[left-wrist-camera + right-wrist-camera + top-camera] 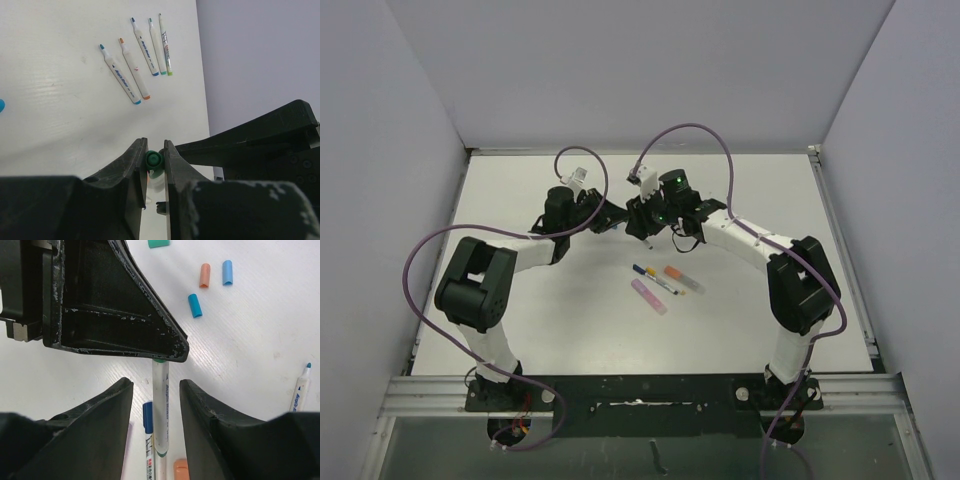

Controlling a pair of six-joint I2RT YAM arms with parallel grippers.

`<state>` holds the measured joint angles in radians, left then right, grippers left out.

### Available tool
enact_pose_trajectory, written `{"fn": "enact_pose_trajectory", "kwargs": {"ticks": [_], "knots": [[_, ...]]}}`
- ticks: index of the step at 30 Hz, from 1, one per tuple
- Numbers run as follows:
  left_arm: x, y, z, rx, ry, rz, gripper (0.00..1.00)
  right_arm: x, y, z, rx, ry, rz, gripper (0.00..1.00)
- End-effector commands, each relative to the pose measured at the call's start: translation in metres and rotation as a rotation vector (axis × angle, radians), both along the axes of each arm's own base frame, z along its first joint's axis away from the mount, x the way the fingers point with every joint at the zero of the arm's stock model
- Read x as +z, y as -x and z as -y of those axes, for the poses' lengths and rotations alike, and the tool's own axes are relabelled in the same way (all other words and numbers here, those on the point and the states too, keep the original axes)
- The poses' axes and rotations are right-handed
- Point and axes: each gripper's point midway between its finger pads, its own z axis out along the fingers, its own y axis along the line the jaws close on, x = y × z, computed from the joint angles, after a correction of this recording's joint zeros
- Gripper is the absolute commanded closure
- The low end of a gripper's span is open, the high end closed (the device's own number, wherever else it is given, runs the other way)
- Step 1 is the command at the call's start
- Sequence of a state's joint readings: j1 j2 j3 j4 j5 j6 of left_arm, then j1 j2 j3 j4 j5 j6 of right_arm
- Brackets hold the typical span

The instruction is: Open the pen caps

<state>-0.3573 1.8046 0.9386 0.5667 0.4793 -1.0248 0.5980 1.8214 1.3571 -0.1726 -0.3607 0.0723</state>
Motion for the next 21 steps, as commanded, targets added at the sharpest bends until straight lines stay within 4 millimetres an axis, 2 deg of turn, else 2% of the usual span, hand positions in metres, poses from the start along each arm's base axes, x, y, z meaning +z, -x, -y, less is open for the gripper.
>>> {"fn": "enact_pose_trajectory", "kwargs": {"ticks": [1, 10, 21], "knots": [[0.046, -0.001, 0.004, -0.017, 0.056, 0.126, 1.0, 0.032, 0.001, -0.012, 0.028, -0.064, 0.059, 0.59], [0.051, 0.0, 0.005, -0.02, 0.065, 0.133, 1.0, 0.028, -0.001, -0.013, 0.03, -0.06, 0.058, 0.66], [0.056, 0.001, 0.008, -0.034, 0.097, 0.137, 1.0, 0.022, -0.003, -0.014, 0.031, -0.054, 0.048, 0.71]]}}
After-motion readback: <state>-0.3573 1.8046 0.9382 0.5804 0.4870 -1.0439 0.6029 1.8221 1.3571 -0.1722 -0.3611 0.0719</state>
